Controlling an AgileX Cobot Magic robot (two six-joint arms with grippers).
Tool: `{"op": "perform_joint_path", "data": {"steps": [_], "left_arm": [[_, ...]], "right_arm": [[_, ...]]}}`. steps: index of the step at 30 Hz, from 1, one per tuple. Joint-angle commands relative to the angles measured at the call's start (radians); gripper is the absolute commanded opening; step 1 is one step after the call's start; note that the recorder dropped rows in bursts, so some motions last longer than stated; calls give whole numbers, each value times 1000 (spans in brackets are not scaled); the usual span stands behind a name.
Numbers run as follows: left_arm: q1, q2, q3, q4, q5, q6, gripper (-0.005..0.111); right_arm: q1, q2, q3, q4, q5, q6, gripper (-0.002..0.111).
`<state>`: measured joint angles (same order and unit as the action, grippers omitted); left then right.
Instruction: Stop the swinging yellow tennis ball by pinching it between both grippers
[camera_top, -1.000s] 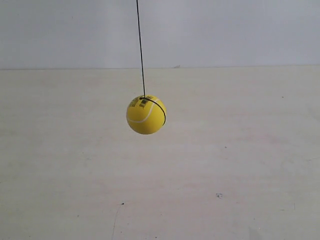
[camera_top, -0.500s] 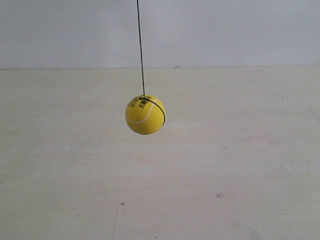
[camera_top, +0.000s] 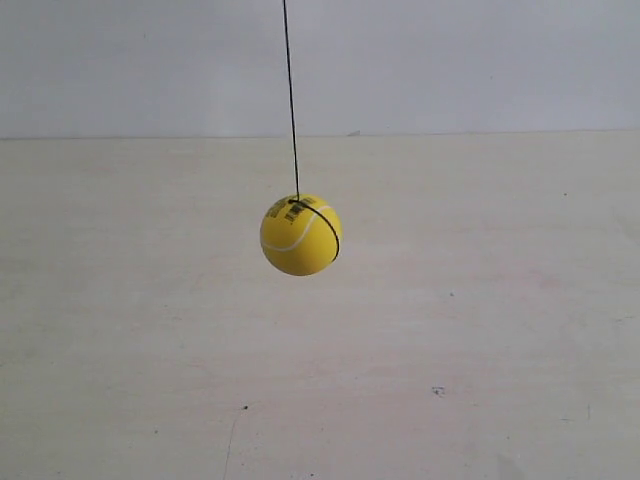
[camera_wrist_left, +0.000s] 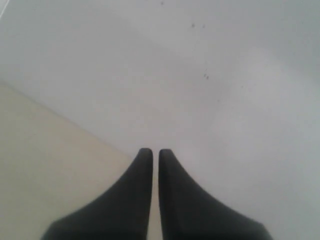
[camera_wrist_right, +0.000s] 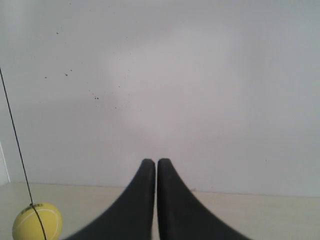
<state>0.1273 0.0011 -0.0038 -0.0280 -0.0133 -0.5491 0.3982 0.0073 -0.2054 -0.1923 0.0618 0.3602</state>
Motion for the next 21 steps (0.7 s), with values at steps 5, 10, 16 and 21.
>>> {"op": "perform_joint_path", "data": {"steps": [5, 10, 16, 21], "left_arm": [[2, -1, 4, 2, 244, -5, 5], [2, -1, 4, 5, 316, -3, 5], [2, -1, 4, 5, 316, -3, 5], [2, -1, 4, 5, 316, -3, 5]], "right_arm": [[0, -7, 3, 1, -11, 1, 0], [0, -7, 3, 1, -11, 1, 0], [0, -7, 3, 1, -11, 1, 0], [0, -7, 3, 1, -11, 1, 0]]}}
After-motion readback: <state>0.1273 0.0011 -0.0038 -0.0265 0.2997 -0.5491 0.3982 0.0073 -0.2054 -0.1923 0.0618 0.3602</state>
